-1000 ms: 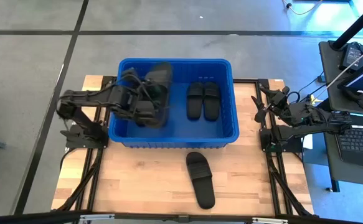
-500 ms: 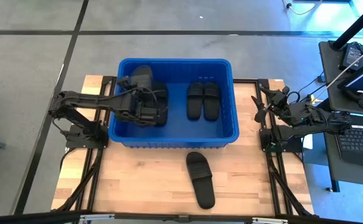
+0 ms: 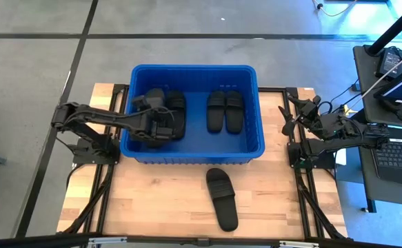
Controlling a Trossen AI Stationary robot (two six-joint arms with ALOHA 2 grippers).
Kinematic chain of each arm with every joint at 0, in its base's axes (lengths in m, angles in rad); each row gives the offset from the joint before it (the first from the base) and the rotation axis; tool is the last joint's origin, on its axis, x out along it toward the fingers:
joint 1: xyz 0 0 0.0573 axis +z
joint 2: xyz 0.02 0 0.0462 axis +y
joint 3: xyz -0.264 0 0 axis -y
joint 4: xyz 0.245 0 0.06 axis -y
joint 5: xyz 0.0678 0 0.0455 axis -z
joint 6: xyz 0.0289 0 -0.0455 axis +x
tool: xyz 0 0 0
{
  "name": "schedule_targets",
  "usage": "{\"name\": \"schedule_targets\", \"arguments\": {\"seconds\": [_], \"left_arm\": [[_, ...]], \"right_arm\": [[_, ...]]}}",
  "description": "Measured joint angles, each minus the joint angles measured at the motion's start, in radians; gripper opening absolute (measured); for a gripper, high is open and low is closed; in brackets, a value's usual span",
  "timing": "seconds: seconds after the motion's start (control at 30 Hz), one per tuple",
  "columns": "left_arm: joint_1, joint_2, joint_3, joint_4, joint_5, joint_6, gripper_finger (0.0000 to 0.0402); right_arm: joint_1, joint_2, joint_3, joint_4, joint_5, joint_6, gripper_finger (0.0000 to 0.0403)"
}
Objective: Pick and place slides into bin
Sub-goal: Put the black slide into the blue organizer bin
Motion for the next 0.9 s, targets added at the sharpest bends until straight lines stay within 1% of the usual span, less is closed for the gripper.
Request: {"name": "schedule_targets", "arguments": {"seconds": [0.1, 0.17, 0.23, 0.3, 0.37, 0.43, 0.53, 0.7, 0.9], "left_arm": [[-0.023, -0.011, -0.034, 0.052, 0.019, 0.022, 0.001], [-0.035, -0.026, -0.062, 0.084, 0.053, 0.018, 0.001], [-0.047, -0.038, -0.09, 0.121, 0.067, 0.021, 0.0011], [-0.057, -0.054, -0.118, 0.157, 0.114, 0.021, 0.0011], [-0.064, -0.057, -0.143, 0.179, 0.128, 0.019, 0.0011], [-0.064, -0.061, -0.167, 0.184, 0.16, 0.011, 0.0011], [-0.065, -0.063, -0.191, 0.206, 0.182, 0.012, 0.0011], [-0.065, -0.063, -0.206, 0.214, 0.2, 0.014, 0.0011], [-0.066, -0.063, -0.211, 0.217, 0.255, 0.06, 0.0011]], "right_arm": [[0.0, 0.0, 0.0, 0.0, 0.0, 0.0, 0.0255], [0.0, 0.0, 0.0, 0.0, 0.0, 0.0, 0.0255], [0.0, 0.0, 0.0, 0.0, 0.001, 0.0, 0.0255], [0.0, 0.0, 0.0, 0.0, 0.005, 0.0, 0.0255], [0.0, 0.0, 0.0, -0.001, 0.008, 0.0, 0.0255], [0.0, 0.0, 0.0, 0.0, 0.008, 0.0, 0.0255], [0.0, 0.0, 0.0, 0.0, 0.008, 0.0, 0.0255], [0.0, 0.0, 0.0, 0.0, 0.008, 0.0, 0.0255], [0.0, 0.0, 0.0, 0.0, 0.008, 0.001, 0.0255]]}}
